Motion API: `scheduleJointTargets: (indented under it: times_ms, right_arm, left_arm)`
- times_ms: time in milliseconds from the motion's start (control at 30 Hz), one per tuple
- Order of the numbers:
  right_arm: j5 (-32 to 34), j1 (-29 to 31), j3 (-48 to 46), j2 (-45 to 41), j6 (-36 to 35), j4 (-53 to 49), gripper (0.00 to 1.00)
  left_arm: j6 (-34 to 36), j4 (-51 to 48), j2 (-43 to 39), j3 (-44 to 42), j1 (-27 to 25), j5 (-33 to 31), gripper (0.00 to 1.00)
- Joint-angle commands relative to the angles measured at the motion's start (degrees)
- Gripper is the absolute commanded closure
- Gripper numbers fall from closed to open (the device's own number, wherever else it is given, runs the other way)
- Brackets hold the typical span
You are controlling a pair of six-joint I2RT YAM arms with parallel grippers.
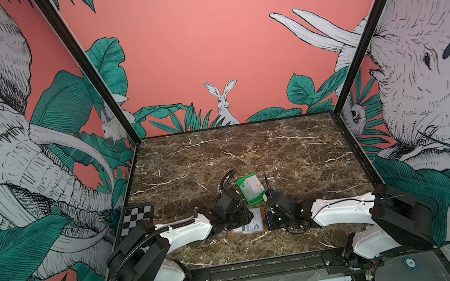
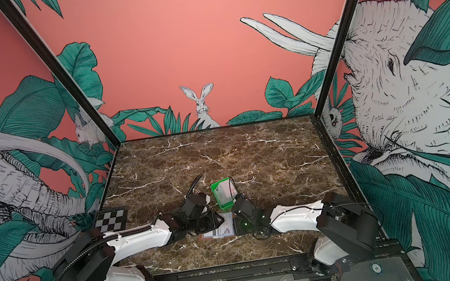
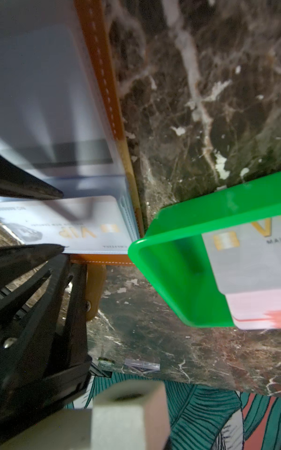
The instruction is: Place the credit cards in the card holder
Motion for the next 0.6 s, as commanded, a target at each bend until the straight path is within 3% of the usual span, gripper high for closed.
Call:
scheduleJointTargets:
  times_ms: [0, 233, 567]
  right_arm:
    - [1.37, 0.32, -1.35, 2.17, 0.21, -6.27, 0.82]
    - [2.9, 0.32, -1.71, -0.94, 1.06, -7.59, 0.82]
    - [1.97, 0.35, -1.79, -5.19, 1.76, -5.71, 0.83]
  left_arm:
    - [0.65, -0.81, -0.7, 0.42, -0.16, 0.13, 0.69]
    - [0.46, -7.47, -4.87, -0.9, -0.28, -3.58, 0.73]
    - [0.96, -5.59, -2.72, -0.73, -0.33, -1.8, 0.82]
